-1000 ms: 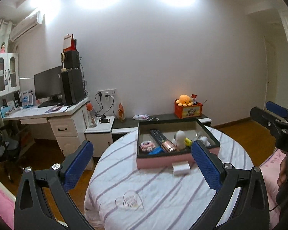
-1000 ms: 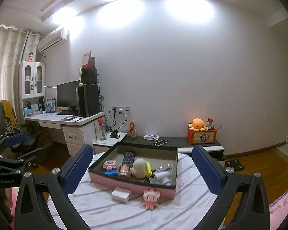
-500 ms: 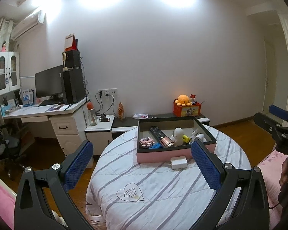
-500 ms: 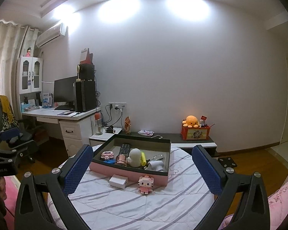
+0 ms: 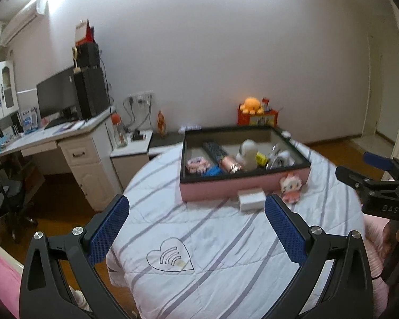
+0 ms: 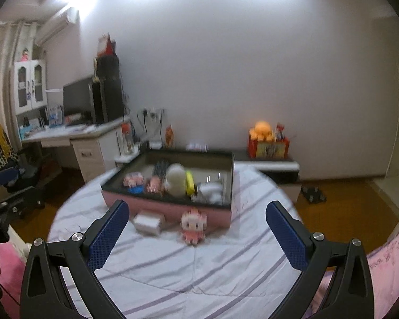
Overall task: Organize rigid objects
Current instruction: 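Withdraw both open tools from the pink box back over the bed, then grasp the white charger with the left gripper while the right gripper grasps the Hello Kitty block figure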
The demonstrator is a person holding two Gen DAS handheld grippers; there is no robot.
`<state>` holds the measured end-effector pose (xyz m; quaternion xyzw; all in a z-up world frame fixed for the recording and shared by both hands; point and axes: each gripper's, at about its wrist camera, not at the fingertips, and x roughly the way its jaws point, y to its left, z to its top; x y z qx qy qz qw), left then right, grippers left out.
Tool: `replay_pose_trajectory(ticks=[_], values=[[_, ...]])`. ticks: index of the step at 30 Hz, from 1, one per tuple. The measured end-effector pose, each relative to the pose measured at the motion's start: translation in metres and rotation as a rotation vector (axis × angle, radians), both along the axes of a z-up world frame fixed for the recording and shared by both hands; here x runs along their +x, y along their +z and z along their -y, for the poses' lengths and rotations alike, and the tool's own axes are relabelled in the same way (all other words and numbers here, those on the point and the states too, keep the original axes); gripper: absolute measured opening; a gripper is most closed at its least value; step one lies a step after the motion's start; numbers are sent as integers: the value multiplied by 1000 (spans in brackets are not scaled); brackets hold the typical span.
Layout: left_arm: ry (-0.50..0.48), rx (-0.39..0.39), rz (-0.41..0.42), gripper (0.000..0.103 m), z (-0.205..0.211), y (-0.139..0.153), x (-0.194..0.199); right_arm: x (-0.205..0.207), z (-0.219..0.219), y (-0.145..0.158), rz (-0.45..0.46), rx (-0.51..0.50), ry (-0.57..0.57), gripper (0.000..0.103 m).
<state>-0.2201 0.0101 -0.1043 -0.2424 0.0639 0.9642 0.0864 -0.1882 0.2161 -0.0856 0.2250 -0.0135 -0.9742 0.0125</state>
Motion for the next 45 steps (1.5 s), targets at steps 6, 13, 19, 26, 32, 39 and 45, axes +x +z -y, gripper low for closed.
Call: replay_pose_trajectory(ticks=[6, 13, 19, 26, 32, 39, 45], values=[[-3, -1, 92, 103, -7, -26, -33, -41, -10, -45, 139, -40, -18, 103], [-27, -27, 197, 103, -21, -59, -67, -90, -6, -82, 277, -33, -15, 103], [-28, -52, 257, 103, -29, -80, -87, -126, -1, -102, 366, -13, 36, 94], [-55, -52, 312, 103, -49, -92, -103, -131, -13, -112, 408, -99, 78, 46], [-105, -43, 342, 103, -76, -98, -113, -113, -27, -107, 378, -71, 51, 46], [-104, -1, 411, 103, -99, -108, -137, -114, -58, -114, 407, -153, 31, 46], [-42, -2, 450, 103, -105, -122, -150, -121, -51, -115, 418, -132, 33, 47]])
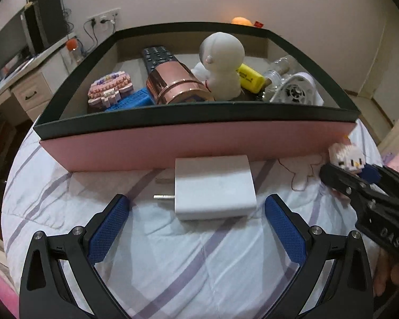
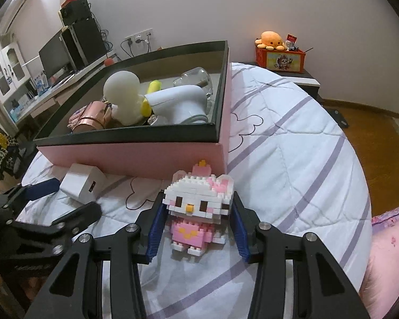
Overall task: Organize rigid objects
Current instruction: 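Grasp the white charger with the left gripper while the right gripper grasps the Hello Kitty block figure, then lift and carry the charger over the pink box while the right gripper carries the Hello Kitty figure there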
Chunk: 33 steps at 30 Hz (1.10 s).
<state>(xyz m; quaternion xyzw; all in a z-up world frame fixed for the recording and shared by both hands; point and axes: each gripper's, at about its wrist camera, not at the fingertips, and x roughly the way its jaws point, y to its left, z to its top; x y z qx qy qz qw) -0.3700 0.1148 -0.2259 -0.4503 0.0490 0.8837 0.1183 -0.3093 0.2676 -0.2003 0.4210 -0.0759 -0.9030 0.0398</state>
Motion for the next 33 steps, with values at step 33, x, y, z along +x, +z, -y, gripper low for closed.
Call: replay_pose_trajectory(ticks=[33], values=[[-72, -14, -51, 67, -2, 4, 4, -3, 14, 2, 13, 110, 6, 47]])
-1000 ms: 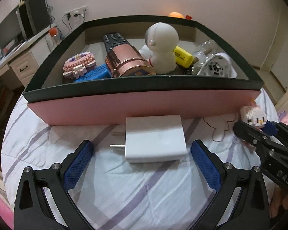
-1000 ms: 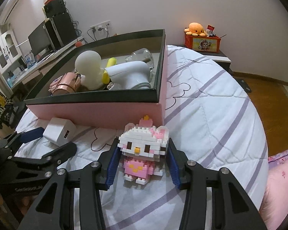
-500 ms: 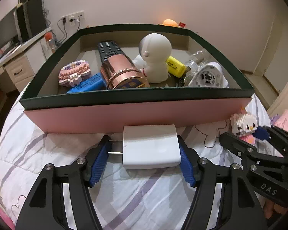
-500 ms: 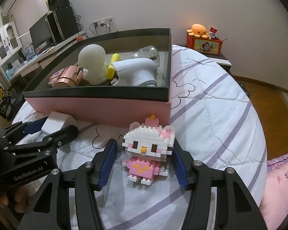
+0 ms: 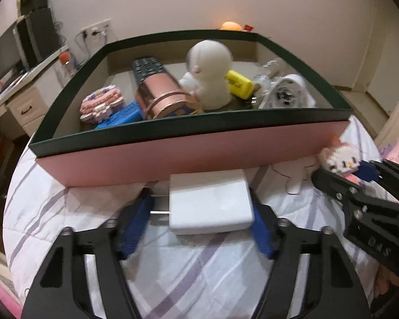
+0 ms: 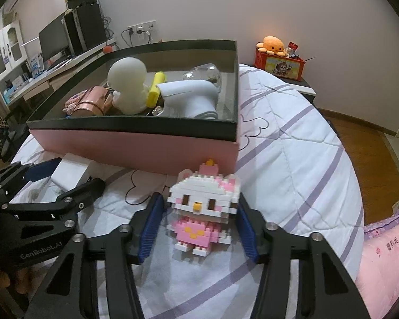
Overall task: Organize rigid objects
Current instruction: 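Lift and carry the charger over the pink box while the right gripper carries the Hello Kitty figure there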
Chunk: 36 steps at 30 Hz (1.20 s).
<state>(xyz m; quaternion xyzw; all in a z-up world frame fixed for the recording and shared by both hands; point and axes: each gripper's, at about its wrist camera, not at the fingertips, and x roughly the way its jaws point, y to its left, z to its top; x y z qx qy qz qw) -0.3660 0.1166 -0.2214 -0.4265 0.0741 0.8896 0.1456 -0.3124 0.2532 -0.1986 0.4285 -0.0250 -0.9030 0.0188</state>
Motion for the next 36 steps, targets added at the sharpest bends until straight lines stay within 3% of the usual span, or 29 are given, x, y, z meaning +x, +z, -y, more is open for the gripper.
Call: replay_pose_trajectory(ticks=[6, 18, 36], values=[[-20, -35, -14, 67, -1, 2, 12, 5, -6, 1, -15, -47, -3, 46], [-19, -69, -26, 67, 15, 6, 40, 22, 7, 2, -40, 17, -5, 46], [-3, 21, -48, 67, 54, 25, 68, 50, 27, 13, -62, -37, 54, 46]])
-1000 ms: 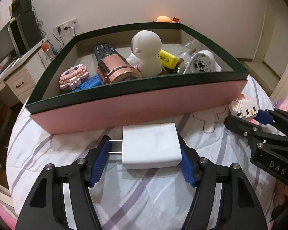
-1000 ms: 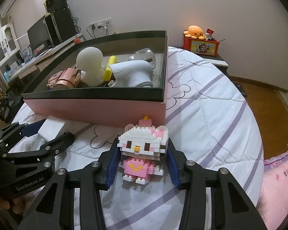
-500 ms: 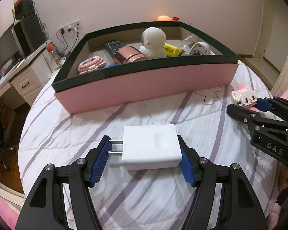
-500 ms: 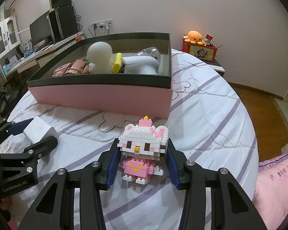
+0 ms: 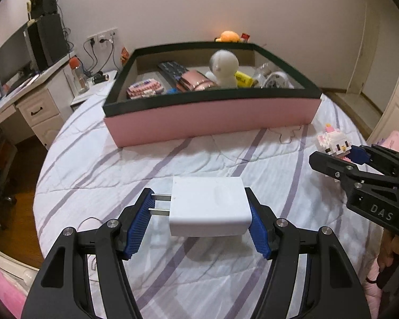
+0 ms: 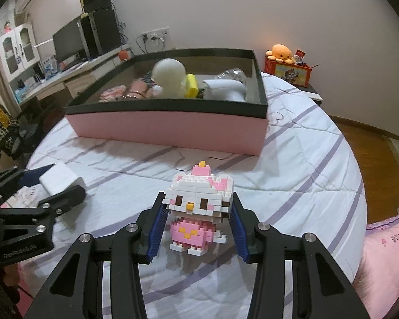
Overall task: Organize rigid objects
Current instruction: 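Lift and carry the charger over the pink box while the right gripper carries the Hello Kitty figure there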
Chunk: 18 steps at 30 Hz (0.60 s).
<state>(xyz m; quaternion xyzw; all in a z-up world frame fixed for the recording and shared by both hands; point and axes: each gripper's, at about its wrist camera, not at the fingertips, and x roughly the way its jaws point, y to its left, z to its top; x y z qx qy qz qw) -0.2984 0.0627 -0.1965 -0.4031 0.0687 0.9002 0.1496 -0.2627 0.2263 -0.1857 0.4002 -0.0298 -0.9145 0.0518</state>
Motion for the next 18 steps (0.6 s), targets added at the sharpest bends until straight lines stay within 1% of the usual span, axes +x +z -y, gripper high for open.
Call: replay_pose_trajectory(ticks=[4, 7, 9, 11, 13, 18], values=[[24, 16, -38, 67, 7, 15, 7, 10, 6, 15, -55, -7, 12, 46], [25, 32, -80, 67, 13, 32, 17, 20, 11, 30, -99, 4, 17, 46], [25, 34, -114, 67, 16, 44, 23, 27, 14, 41, -136, 32, 20, 46], [37, 41, -156, 67, 20, 57, 28, 32, 18, 51, -166, 28, 27, 46], [22, 50, -200, 67, 23, 73, 35, 35, 20, 61, -196, 30, 32, 46], [-15, 45, -273, 67, 22, 101, 45, 46, 23, 88, -271, 39, 60, 46]])
